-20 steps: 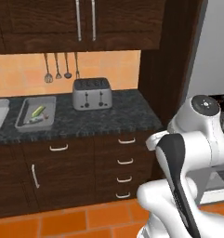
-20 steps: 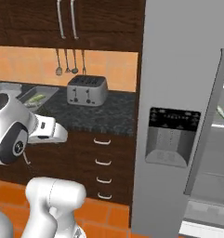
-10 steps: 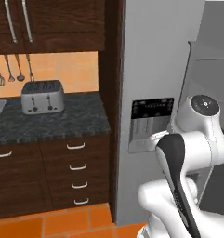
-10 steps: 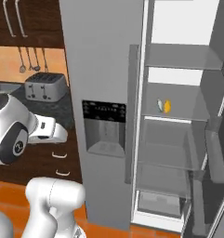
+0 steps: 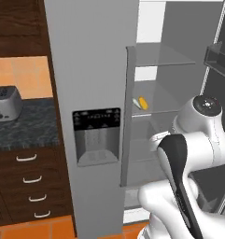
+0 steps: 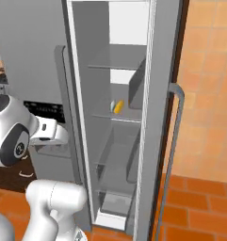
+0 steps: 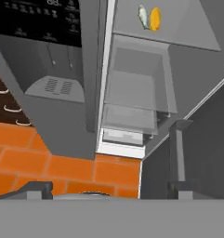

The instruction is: Place one corn and one fish in each tupperware on the nearby counter, to pack two identical lunches.

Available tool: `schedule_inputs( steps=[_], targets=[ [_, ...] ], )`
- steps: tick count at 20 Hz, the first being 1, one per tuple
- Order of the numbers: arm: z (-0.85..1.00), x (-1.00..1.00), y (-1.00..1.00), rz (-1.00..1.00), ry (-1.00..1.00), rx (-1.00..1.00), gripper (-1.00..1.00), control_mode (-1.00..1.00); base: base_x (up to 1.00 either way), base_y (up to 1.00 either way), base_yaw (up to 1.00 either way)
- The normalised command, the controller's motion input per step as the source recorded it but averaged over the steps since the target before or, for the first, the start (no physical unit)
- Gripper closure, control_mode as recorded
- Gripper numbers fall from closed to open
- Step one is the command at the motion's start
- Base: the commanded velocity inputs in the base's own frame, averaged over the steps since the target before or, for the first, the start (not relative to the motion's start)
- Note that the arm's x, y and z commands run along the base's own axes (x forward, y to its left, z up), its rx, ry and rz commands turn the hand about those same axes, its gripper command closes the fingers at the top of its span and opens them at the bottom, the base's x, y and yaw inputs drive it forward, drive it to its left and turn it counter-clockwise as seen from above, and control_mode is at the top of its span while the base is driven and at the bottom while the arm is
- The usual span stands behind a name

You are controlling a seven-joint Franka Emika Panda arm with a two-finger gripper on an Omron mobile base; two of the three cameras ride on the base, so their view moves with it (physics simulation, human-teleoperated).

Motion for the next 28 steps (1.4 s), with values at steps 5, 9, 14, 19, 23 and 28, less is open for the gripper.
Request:
schedule_inputs(
  steps=[5, 9, 14, 19, 23, 28],
  targets=[
    [0.00, 0.00, 0.00, 0.00, 0.00, 0.00, -1.00, 1.00, 0.48, -0.43, 0.00],
    [0.00, 0.00, 0.00, 0.00, 0.00, 0.00, -1.00, 1.00, 0.42, -0.19, 0.00],
    [-0.03, 0.24, -0.09, 0.00, 0.00, 0.00, -1.00, -1.00, 0.26, -0.05, 0.00],
    [-0.12, 0.91, -0.30, 0.00, -0.01, 0.07, -1.00, -1.00, 0.00, 0.00, 0.00],
    [-0.30, 1.00, -0.27, -0.06, 0.00, 0.10, -1.00, -1.00, 0.00, 0.00, 0.00],
    [-0.34, 1.00, 0.00, -0.11, 0.04, 0.06, -1.00, -1.00, 0.00, 0.00, 0.00]
  ],
)
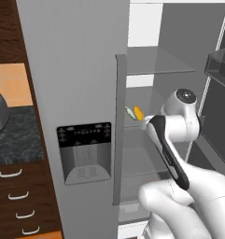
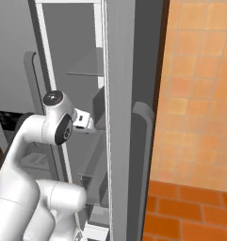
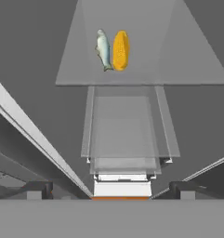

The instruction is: Place one corn and one fish in each tupperware on the nearby counter, to pack two identical lunches.

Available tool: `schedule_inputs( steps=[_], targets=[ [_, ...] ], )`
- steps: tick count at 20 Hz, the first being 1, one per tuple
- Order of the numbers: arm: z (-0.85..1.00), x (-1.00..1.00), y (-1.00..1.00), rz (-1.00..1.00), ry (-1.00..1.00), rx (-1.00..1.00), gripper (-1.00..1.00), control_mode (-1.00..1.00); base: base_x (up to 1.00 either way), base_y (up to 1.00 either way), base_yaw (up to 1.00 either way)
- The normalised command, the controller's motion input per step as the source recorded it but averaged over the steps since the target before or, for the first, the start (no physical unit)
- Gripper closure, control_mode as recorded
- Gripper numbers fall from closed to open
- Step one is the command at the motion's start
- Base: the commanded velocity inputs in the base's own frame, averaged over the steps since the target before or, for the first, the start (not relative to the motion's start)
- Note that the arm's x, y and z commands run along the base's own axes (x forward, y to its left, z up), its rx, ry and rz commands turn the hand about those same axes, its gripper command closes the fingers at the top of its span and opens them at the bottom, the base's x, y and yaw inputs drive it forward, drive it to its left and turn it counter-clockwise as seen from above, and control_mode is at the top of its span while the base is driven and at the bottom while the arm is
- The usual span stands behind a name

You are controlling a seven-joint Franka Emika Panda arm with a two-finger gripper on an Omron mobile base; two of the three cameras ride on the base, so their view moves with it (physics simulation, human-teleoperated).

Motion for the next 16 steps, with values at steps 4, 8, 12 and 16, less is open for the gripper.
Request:
schedule_inputs(
  steps=[4, 8, 12, 16],
  targets=[
    [-0.21, 1.00, 0.00, -0.02, 0.16, 0.00, -1.00, -1.00, 0.00, 0.00, 0.00],
    [-0.11, 1.00, -0.23, 0.00, 0.16, 0.00, -1.00, -1.00, 0.00, 0.00, 0.00],
    [-0.11, 1.00, -0.18, 0.00, 0.10, 0.00, -1.00, -1.00, 0.00, 0.00, 0.00],
    [-0.20, 0.96, 0.00, 0.00, 0.08, 0.00, -1.00, -1.00, 0.00, 0.00, 0.00]
  ],
)
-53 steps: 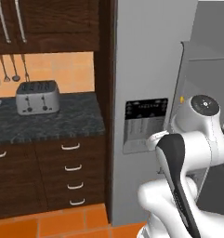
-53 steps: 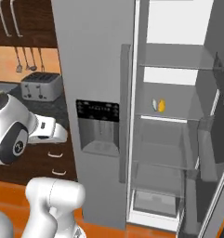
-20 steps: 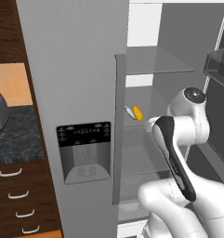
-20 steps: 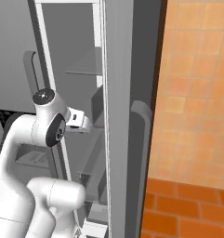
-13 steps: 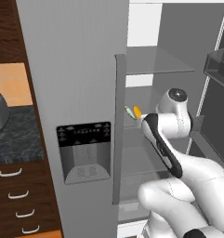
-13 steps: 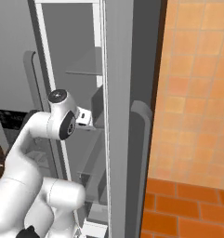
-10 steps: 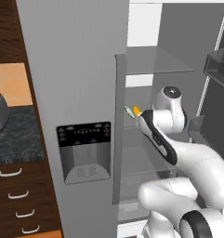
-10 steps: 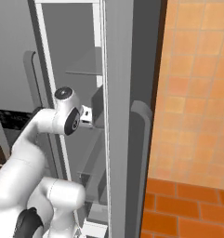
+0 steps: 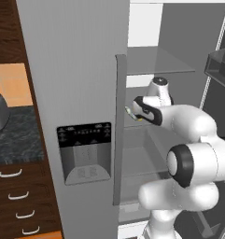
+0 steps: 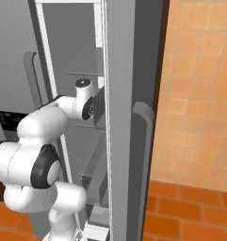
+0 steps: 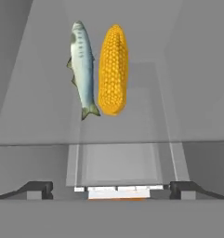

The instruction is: Place one corn and one fish in each tupperware on the nearby counter, to pack two identical lunches.

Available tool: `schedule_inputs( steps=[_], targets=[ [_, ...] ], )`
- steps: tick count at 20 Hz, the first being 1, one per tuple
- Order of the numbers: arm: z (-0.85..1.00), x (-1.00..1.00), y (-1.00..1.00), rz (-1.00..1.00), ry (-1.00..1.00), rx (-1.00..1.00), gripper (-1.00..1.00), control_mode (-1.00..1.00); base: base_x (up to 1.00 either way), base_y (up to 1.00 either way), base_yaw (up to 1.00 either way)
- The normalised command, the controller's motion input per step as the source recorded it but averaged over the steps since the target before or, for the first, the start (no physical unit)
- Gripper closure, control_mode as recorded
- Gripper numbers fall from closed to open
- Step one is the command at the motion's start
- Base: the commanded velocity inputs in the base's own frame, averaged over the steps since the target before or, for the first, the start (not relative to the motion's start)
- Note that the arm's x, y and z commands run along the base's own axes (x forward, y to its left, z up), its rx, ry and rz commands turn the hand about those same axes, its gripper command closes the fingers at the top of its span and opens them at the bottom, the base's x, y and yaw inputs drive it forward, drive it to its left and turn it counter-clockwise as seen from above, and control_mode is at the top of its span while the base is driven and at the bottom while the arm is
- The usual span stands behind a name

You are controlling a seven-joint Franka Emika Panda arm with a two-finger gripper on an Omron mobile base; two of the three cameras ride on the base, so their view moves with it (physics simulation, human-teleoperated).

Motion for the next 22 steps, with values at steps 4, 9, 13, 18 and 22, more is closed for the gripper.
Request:
schedule_inputs(
  steps=[4, 9, 13, 18, 22],
  targets=[
    [-0.40, 0.84, 0.00, 0.00, 0.03, 0.00, -1.00, -1.00, 0.00, 0.00, 0.00],
    [-0.49, 0.81, -0.04, 0.04, 0.03, 0.00, -1.00, -1.00, 0.00, 0.00, 0.00],
    [-0.46, 0.82, -0.13, 0.11, 0.04, 0.00, -1.00, -1.00, 0.00, 0.00, 0.00],
    [-0.44, 0.79, -0.16, 0.15, 0.03, 0.01, -1.00, -1.00, 0.00, 0.00, 0.00],
    [-0.70, 0.34, -0.08, 0.12, 0.06, 0.00, 1.00, -1.00, 0.00, 0.00, 0.00]
  ],
)
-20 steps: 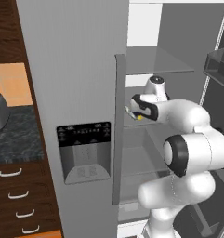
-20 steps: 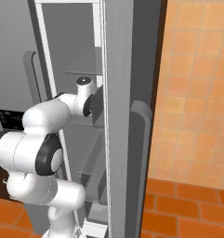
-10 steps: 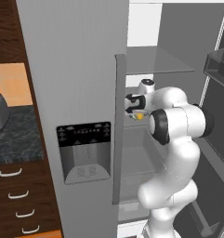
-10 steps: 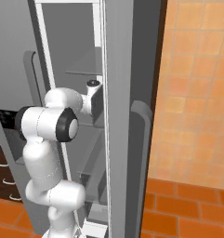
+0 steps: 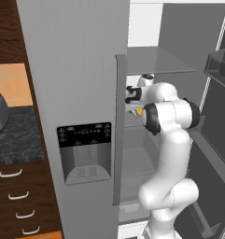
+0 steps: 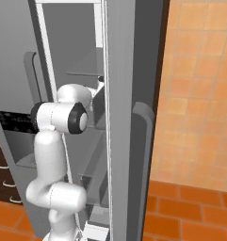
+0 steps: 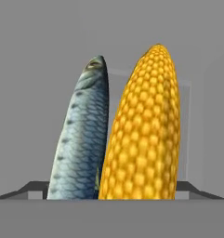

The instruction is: Place one corn and one fish in each tupperware on the nearby counter, to pack two identical lunches.

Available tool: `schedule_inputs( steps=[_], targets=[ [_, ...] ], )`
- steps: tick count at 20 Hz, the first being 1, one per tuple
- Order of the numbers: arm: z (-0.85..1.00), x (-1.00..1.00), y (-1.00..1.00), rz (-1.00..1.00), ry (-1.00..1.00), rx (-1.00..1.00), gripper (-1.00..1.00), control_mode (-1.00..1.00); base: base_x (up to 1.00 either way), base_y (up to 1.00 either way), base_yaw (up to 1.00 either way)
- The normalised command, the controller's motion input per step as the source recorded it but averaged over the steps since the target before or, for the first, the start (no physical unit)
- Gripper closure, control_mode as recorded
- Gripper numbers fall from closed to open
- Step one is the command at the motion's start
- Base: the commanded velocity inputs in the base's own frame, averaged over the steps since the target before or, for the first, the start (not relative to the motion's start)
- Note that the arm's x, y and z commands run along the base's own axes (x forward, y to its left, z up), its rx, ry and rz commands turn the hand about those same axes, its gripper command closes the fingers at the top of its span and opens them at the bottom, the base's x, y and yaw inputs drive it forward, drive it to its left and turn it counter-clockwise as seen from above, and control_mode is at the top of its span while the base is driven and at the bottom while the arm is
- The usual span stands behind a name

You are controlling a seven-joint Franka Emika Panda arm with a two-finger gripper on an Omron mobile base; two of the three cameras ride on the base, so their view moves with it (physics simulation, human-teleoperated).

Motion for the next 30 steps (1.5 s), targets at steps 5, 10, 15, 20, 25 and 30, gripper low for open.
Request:
schedule_inputs(
  steps=[5, 10, 15, 20, 25, 30],
  targets=[
    [-0.97, 0.00, -0.25, 0.05, 0.12, 0.00, 1.00, -1.00, 0.00, 0.00, 0.00],
    [-0.51, -0.55, -0.35, 0.01, -0.06, 0.00, 1.00, -1.00, 0.00, 0.00, 0.00],
    [-0.63, -1.00, -0.26, 0.00, -0.12, -0.02, 1.00, -1.00, 0.00, 0.00, 0.00],
    [-0.11, -1.00, 0.01, 0.00, -0.09, -0.02, 1.00, -1.00, 0.00, 0.00, 0.00],
    [0.04, -1.00, 0.08, 0.00, -0.02, -0.01, 1.00, -1.00, 0.00, 0.00, 0.00],
    [0.55, -1.00, 0.17, 0.00, 0.06, -0.01, 1.00, -1.00, 0.00, 0.00, 0.00]
  ],
)
